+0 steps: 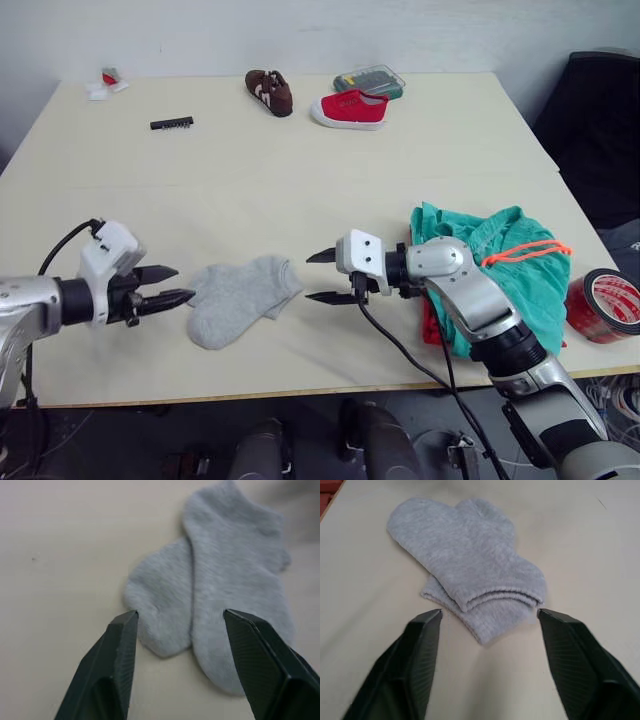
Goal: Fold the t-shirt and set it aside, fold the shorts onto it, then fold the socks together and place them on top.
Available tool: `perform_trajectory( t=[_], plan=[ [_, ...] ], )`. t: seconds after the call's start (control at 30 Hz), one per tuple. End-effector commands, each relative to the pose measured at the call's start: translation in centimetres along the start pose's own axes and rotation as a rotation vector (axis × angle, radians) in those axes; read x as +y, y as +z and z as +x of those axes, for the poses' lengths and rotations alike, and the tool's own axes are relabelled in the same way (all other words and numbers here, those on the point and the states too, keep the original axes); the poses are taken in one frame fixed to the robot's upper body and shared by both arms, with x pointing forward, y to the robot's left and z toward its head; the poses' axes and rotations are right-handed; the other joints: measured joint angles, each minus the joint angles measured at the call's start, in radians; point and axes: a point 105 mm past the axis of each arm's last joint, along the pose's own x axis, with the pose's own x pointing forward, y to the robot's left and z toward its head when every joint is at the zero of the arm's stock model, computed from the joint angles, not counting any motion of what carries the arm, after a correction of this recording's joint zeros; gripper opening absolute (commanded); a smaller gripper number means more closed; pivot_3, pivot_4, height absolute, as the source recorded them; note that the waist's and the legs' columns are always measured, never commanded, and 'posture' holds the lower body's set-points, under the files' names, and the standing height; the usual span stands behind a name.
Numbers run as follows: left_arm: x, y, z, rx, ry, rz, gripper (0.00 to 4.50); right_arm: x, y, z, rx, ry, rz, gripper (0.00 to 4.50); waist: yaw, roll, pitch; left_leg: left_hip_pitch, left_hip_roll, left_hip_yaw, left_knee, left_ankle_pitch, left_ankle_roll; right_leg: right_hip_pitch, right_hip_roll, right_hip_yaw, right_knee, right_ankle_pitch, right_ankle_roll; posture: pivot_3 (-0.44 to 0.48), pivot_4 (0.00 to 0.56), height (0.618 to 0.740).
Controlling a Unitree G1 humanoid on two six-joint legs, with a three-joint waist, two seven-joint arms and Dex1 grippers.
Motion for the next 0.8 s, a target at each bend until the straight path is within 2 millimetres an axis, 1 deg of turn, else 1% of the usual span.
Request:
perform_trajectory(
  t=[0.03,0.1,0.2,0.3,0.37,0.47,0.57,0.6,0.67,0.73,0.77,0.8],
  plan=[
    [-3.4,0.2,-0.2,0.015,-0.134,0.124,2.64,-1.1,1.5,1.1,-0.039,0.001,-0.028,3.41,-0.003,0.0,0.0,0.0,0.0,0.0,0.0,0.0,0.0,0.0,0.0,0.0,-0.001,0.0,0.0,0.0,0.15,0.74],
    [-3.6,-0.5,0.3,0.037,-0.123,0.12,2.64,-1.7,1.8,1.9,-0.05,-0.003,0.005,3.41,0.0,0.001,0.001,0.0,0.0,0.0,0.0,0.0,0.0,0.0,0.0,0.0,0.0,0.0,-0.001,0.0,0.15,0.74],
    [-3.3,-1.2,1.2,0.035,-0.08,0.078,2.64,-2.3,1.8,3.1,-0.049,-0.003,0.055,3.41,0.004,0.001,0.001,0.001,0.0,-0.001,0.0,0.0,0.0,0.0,0.0,0.0,0.002,-0.001,-0.002,0.0,0.15,0.74],
    [-3.1,-2.2,1.6,0.053,-0.045,0.059,2.64,-2.8,1.3,4.5,-0.018,-0.011,0.104,3.41,0.002,0.001,0.0,0.001,0.0,-0.001,0.0,0.0,0.0,0.0,0.0,0.0,0.003,-0.001,-0.002,0.0,0.15,0.74],
    [-3.0,-3.1,1.9,0.066,-0.031,0.044,2.64,-3.6,0.6,5.3,0.014,-0.046,0.171,3.41,0.0,0.001,0.001,0.001,0.0,-0.001,0.0,0.0,0.0,0.0,0.0,0.0,0.003,-0.001,-0.002,0.0,0.15,0.74],
    [-3.2,-3.8,2.3,0.064,-0.027,0.025,2.64,-4.4,0.2,5.9,0.018,-0.076,0.287,3.41,-0.005,0.001,0.001,0.001,0.001,-0.001,0.0,0.0,0.0,0.0,0.0,0.0,0.004,-0.001,-0.002,0.0,0.15,0.74],
    [-3.3,-4.2,2.5,0.065,-0.025,0.017,2.03,-4.7,0.3,6.2,0.005,-0.073,0.414,3.44,-0.005,0.001,0.001,0.0,0.001,-0.001,-0.001,0.0,0.0,0.0,0.0,-0.001,0.004,-0.001,-0.002,0.0,0.15,0.74],
    [-3.4,-4.5,2.6,0.069,-0.026,0.015,1.66,-4.7,0.3,6.2,0.009,-0.069,0.447,3.44,-0.005,0.001,0.001,0.0,0.001,-0.001,-0.001,0.0,0.0,0.0,0.0,-0.001,0.004,-0.001,-0.002,0.0,0.15,0.74],
    [-3.5,-4.8,2.7,0.074,-0.027,0.013,1.11,-4.6,-0.1,6.4,0.026,-0.067,0.481,3.44,-0.005,0.002,0.001,0.0,0.001,-0.001,-0.001,0.0,0.0,0.0,0.0,-0.001,0.004,-0.001,-0.002,0.0,0.15,0.74],
    [-3.5,-5.0,2.8,0.076,-0.026,0.012,0.45,-4.4,-0.6,6.6,0.052,-0.068,0.477,3.44,-0.005,0.002,0.001,0.0,0.001,-0.001,-0.001,-0.001,0.0,0.0,0.0,-0.001,0.004,-0.001,-0.002,0.0,0.15,0.74],
    [-3.5,-5.0,2.8,0.074,-0.025,0.012,0.13,-4.3,-0.7,6.7,0.05,-0.068,0.492,3.25,-0.005,0.002,0.001,0.0,0.001,-0.001,-0.001,-0.001,0.0,0.0,0.0,-0.001,0.004,-0.001,-0.002,0.0,0.15,0.74],
    [-3.5,-5.0,2.8,0.074,-0.025,0.012,0.0,-4.3,-0.7,6.7,0.048,-0.067,0.504,3.03,-0.005,0.002,0.001,0.0,0.001,-0.001,-0.001,-0.001,0.0,0.0,0.0,-0.001,0.003,-0.001,-0.002,0.0,0.15,0.74]
  ],
)
